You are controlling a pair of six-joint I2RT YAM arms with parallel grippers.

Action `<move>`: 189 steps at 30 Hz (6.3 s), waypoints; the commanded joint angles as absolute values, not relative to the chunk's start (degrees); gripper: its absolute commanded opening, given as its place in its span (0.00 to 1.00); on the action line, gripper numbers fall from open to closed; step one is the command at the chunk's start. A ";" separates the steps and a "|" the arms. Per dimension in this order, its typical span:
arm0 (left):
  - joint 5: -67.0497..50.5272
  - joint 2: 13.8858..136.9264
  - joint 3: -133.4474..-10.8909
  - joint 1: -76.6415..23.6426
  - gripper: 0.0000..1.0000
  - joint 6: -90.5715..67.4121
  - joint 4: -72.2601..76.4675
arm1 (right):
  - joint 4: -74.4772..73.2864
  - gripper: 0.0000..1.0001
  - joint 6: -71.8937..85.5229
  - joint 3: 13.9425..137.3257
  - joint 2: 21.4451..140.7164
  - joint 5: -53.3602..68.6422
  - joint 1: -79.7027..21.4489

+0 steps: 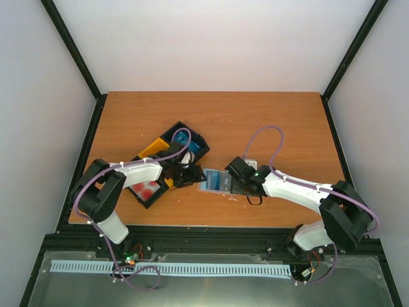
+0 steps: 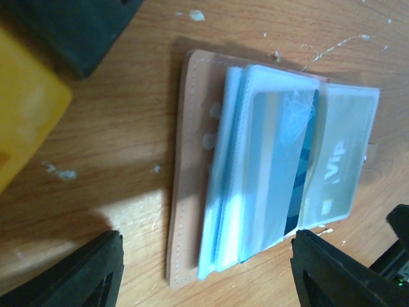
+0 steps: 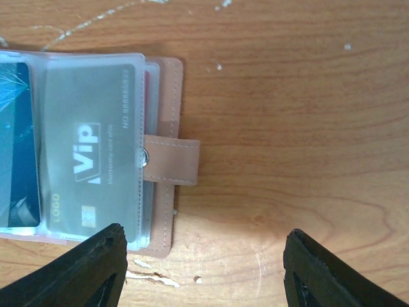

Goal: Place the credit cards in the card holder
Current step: Close the card holder at the center of the board.

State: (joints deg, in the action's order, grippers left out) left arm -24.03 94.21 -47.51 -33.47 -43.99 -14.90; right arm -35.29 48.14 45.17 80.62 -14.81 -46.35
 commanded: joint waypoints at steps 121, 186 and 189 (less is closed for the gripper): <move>-17.20 109.31 -62.79 -40.16 0.41 -28.80 -28.01 | -12.75 0.26 26.23 44.84 95.25 -6.52 -38.14; -15.13 107.71 -66.51 -40.08 0.58 -31.35 -30.63 | -26.79 0.03 63.27 51.35 90.26 3.86 -36.08; -15.89 106.98 -65.50 -40.14 0.58 -32.11 -30.55 | -27.46 0.03 55.85 51.29 89.75 4.50 -34.75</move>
State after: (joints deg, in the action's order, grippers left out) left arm -14.70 106.94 -66.74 -40.23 -29.78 -29.98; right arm -25.39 64.60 50.33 91.22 5.78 -36.47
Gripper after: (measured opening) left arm 0.579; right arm 0.035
